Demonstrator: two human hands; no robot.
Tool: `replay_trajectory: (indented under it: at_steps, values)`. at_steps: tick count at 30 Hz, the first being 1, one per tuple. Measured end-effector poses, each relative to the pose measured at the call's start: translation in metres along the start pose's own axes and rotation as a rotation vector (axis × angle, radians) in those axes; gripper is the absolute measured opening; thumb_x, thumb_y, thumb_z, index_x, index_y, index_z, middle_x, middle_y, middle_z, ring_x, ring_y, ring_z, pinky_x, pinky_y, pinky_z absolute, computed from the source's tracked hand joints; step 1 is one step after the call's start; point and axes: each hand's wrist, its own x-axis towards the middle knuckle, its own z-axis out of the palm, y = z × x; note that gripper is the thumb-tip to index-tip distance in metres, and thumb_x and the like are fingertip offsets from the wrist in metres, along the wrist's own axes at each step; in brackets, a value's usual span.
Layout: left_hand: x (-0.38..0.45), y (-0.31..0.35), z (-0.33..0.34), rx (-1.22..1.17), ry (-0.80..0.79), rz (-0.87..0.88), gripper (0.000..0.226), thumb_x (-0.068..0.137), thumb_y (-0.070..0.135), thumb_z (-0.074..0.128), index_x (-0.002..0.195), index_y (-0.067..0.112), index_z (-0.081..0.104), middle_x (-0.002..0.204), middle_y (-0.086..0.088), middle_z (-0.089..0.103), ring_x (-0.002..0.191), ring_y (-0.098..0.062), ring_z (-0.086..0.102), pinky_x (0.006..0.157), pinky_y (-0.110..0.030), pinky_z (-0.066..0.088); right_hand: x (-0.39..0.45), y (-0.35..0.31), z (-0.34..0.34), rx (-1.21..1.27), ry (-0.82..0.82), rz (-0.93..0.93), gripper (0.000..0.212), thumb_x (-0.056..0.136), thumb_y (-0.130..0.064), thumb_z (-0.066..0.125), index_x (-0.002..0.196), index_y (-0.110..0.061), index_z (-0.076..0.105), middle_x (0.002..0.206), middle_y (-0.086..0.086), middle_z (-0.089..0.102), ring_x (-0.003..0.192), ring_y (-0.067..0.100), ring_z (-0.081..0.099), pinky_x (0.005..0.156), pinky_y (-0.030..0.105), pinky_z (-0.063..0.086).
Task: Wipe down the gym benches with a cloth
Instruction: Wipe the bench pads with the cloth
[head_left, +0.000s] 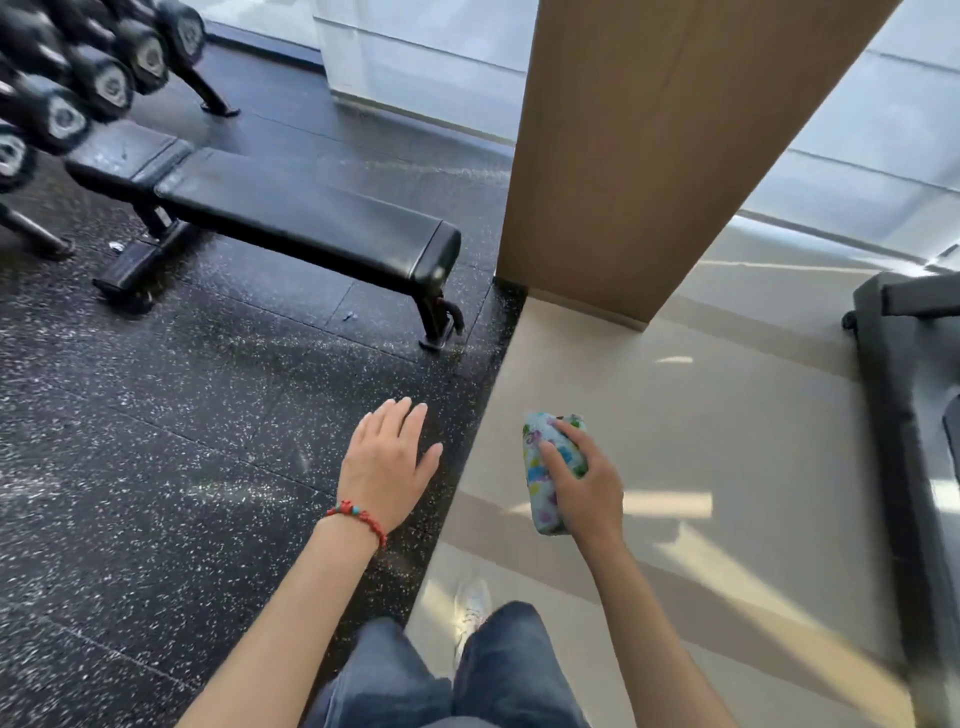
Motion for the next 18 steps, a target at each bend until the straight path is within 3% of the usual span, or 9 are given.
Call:
replay_trajectory:
  at_steps: [6, 10, 14, 18]
  values:
    - [0.074, -0.034, -0.014, 0.001, 0.039, -0.096, 0.057, 0.087, 0.04, 0.036, 0.115, -0.002, 0.062, 0.113, -0.022, 0.064, 0.106, -0.038, 0.06, 0.089, -0.052, 0.049, 0.088, -0.039, 0.044, -0.052, -0.1, -0.046, 0.027, 0.087, -0.029, 0.062, 0.114, -0.029, 0.062, 0.097, -0.001, 0.063, 0.08, 0.013, 0.059, 0.071, 0.021, 0.047]
    - [0.123, -0.068, -0.012, 0.007, 0.026, -0.127, 0.057, 0.087, 0.04, 0.036, 0.114, -0.003, 0.062, 0.113, -0.022, 0.064, 0.106, -0.038, 0.061, 0.088, -0.052, 0.049, 0.137, -0.06, 0.086, -0.067, -0.16, -0.04, 0.027, 0.086, -0.031, 0.062, 0.113, -0.031, 0.062, 0.096, -0.006, 0.062, 0.078, 0.008, 0.058, 0.062, 0.004, 0.041]
    - [0.183, -0.111, -0.008, 0.004, 0.024, -0.133, 0.056, 0.086, 0.039, 0.037, 0.114, -0.003, 0.062, 0.113, -0.022, 0.064, 0.106, -0.038, 0.061, 0.089, -0.051, 0.048, 0.187, -0.084, 0.13, -0.069, -0.164, -0.037, 0.028, 0.087, -0.026, 0.062, 0.115, -0.026, 0.062, 0.096, -0.006, 0.06, 0.071, -0.001, 0.055, 0.059, -0.001, 0.038]
    - [0.25, -0.155, -0.015, -0.02, -0.029, -0.092, 0.056, 0.087, 0.039, 0.037, 0.115, -0.002, 0.062, 0.114, -0.022, 0.063, 0.107, -0.038, 0.06, 0.09, -0.052, 0.048, 0.238, -0.115, 0.173, -0.072, -0.123, 0.008, 0.029, 0.087, -0.025, 0.061, 0.116, -0.024, 0.061, 0.097, -0.001, 0.063, 0.07, 0.002, 0.056, 0.057, 0.0, 0.04]
